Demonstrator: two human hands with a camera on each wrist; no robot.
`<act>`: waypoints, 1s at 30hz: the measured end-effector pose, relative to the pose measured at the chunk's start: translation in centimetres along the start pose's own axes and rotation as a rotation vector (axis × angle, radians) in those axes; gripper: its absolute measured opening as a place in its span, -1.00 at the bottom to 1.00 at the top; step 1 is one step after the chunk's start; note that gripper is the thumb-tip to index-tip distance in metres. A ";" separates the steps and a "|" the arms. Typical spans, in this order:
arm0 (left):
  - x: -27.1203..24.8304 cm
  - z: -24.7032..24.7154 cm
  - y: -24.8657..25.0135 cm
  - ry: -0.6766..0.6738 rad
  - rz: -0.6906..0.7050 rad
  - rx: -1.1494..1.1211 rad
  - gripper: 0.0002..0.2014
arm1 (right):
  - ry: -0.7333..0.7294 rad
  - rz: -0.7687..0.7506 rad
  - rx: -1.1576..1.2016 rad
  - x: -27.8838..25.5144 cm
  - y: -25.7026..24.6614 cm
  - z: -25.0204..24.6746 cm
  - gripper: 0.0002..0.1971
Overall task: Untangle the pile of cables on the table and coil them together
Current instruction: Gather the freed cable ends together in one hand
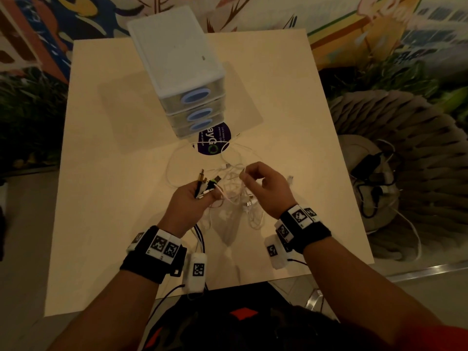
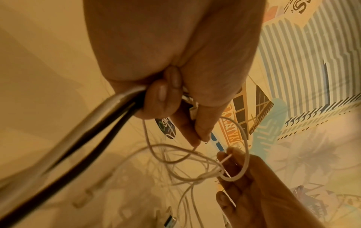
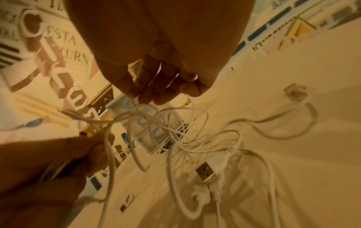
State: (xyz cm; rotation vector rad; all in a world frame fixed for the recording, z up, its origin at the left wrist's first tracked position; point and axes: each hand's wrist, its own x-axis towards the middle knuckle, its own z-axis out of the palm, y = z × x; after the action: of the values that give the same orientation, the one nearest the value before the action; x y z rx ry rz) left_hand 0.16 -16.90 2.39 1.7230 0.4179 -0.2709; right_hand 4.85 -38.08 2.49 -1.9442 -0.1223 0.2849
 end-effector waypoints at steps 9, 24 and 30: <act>-0.2 -0.8 0.8 0.121 -0.049 -0.082 -0.88 | 0.033 0.146 0.418 0.9 -0.9 -1.6 -0.90; 0.3 3.3 2.5 -0.032 0.051 0.115 -0.86 | -0.049 0.093 0.488 0.4 -2.1 -0.6 -0.91; 0.3 3.1 2.8 0.024 0.081 0.084 -0.93 | -0.151 0.055 0.122 0.4 -1.4 -0.9 -0.64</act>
State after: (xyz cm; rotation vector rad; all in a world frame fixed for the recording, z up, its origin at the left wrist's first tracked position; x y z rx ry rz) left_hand 1.75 -20.30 4.15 1.8222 0.3573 -0.2119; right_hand 5.51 -38.26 4.09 -1.8059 -0.1477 0.4657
